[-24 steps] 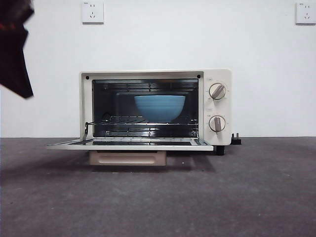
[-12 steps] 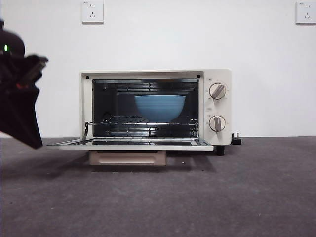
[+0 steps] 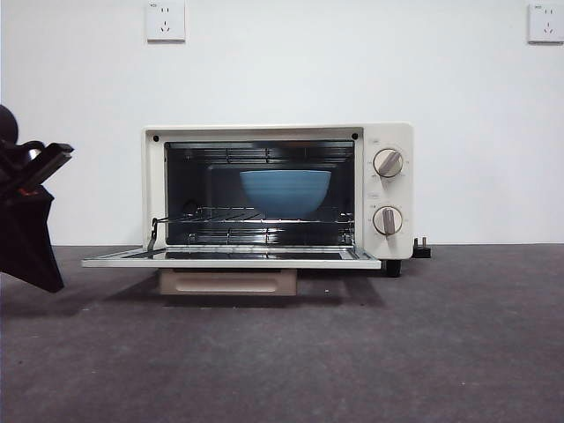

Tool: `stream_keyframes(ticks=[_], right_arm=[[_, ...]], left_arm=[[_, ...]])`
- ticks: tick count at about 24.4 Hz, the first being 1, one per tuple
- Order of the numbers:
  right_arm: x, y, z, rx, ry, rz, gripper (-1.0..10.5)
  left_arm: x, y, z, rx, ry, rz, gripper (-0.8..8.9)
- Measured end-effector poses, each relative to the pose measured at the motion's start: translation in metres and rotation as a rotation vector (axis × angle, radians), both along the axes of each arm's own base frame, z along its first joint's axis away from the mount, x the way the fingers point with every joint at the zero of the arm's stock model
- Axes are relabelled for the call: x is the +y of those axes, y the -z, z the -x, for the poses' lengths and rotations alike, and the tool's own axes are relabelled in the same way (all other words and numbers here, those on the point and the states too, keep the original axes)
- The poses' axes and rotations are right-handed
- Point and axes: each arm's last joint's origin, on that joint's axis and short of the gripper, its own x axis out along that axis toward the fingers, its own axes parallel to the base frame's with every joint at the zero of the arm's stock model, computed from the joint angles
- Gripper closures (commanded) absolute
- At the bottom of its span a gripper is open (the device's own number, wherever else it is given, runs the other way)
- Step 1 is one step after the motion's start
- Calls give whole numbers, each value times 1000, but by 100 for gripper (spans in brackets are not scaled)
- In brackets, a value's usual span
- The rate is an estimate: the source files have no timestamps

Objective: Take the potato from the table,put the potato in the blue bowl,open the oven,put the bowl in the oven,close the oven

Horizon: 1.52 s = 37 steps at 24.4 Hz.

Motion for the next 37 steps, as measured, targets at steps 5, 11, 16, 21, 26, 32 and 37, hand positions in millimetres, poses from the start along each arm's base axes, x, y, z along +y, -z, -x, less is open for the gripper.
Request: stream_keyframes(ticks=[5, 11, 16, 21, 26, 32, 37], right_arm=[[-6, 36, 17, 3, -58, -72, 893], [-2, 77, 34, -6, -162, -174, 893], [-1, 101, 34, 71, -163, -225, 892], [-1, 104, 33, 76, -178, -249, 893], [-1, 104, 33, 76, -179, -250, 893], [0, 104, 32, 73, -176, -261, 893], [0, 104, 32, 72, -176, -269, 893]], left_arm=[[14, -2, -7, -30, -101, 41, 820], [18, -1, -9, -14, -161, 55, 820], [17, 9, -14, 20, -182, 112, 820], [13, 15, -22, 21, -214, 148, 820], [8, 14, -24, 24, -235, 163, 820], [-3, 14, -26, 10, -211, 151, 820], [-5, 12, -30, 0, -220, 226, 820]])
